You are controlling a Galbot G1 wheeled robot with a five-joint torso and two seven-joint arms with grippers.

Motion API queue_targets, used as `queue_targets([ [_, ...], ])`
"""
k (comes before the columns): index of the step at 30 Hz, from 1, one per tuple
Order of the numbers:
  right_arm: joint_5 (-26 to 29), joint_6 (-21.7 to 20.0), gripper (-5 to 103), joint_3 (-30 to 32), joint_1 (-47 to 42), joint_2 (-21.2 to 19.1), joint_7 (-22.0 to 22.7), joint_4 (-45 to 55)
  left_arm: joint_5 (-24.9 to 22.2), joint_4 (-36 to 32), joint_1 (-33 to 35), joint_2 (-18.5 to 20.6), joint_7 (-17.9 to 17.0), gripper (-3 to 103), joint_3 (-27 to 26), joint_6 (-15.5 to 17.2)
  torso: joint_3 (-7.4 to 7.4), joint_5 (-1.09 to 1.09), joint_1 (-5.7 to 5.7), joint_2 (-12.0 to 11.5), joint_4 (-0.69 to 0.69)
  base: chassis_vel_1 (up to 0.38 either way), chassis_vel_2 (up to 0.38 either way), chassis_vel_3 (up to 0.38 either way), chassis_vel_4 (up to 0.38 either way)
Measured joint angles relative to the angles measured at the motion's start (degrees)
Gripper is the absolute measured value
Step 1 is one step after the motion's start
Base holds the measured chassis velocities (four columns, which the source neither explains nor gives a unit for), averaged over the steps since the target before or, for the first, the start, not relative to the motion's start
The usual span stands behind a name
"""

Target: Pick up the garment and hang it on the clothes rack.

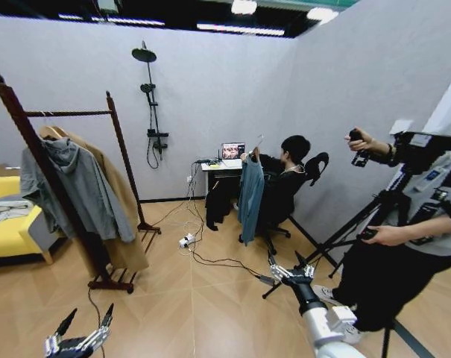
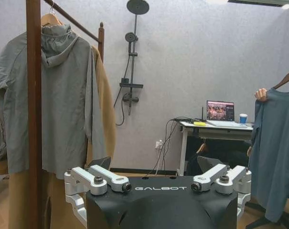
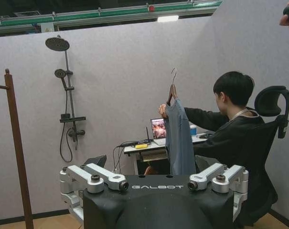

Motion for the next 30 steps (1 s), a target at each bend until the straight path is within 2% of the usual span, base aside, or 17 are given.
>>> queue_targets([
  [11, 0.4, -0.2, 100, 0.3, 0.8, -0.2, 0.3, 0.9, 0.0, 0.0, 0.0, 0.0, 0.0, 100, 0.0, 0.0, 0.02, 0.0, 0.03, 0.0, 0.0, -0.238, 0.24, 0.257, -0.258],
  [18, 1.1, -1.2, 100, 1.9, 2.8, -0.9, 1.4, 1.5, 0.0, 0.0, 0.0, 0.0, 0.0, 100, 0.0, 0.0, 0.02, 0.04, 0.04, 0.0, 0.01, -0.35, 0.33, 0.346, -0.353],
  [21, 1.6, -1.2, 100, 2.5, 2.8, -1.1, 1.6, 1.9, 0.0, 0.0, 0.0, 0.0, 0.0, 100, 0.0, 0.0, 0.0, -0.03, 0.02, 0.0, 0.01, -0.349, 0.366, 0.372, -0.368],
  [24, 2.2, -1.3, 100, 3.3, 2.7, -1.2, 1.6, 1.9, 0.0, 0.0, 0.0, 0.0, 0.0, 100, 0.0, 0.0, 0.02, 0.07, 0.05, 0.0, 0.01, -0.36, 0.37, 0.375, -0.368],
  [27, 2.7, -1.2, 100, 4.0, 2.8, -1.3, 1.7, 2.3, 0.0, 0.0, 0.0, 0.0, 0.0, 100, 0.0, 0.0, 0.0, -0.04, 0.02, 0.0, 0.01, -0.384, 0.346, 0.373, -0.377],
  [28, 3.2, -1.3, 100, 4.6, 2.8, -1.4, 1.6, 2.4, 0.0, 0.0, 0.0, 0.0, 0.0, 100, 0.0, 0.0, 0.02, -0.03, 0.05, 0.0, -0.01, -0.329, 0.333, 0.349, -0.336],
  [29, 4.3, -1.6, 100, 6.1, 3.4, -1.7, 1.4, 2.6, 0.0, 0.0, 0.0, 0.0, 0.0, 100, 0.0, 0.0, 0.02, 0.08, 0.04, 0.0, 0.01, -0.37, 0.364, 0.349, -0.371],
  [30, 5.2, -1.9, 100, 7.2, 3.9, -2.0, 1.4, 2.9, 0.0, 0.0, 0.0, 0.0, 0.0, 100, 0.0, 0.0, 0.0, 0.06, 0.02, 0.0, -0.01, -0.37, 0.349, 0.342, -0.371],
])
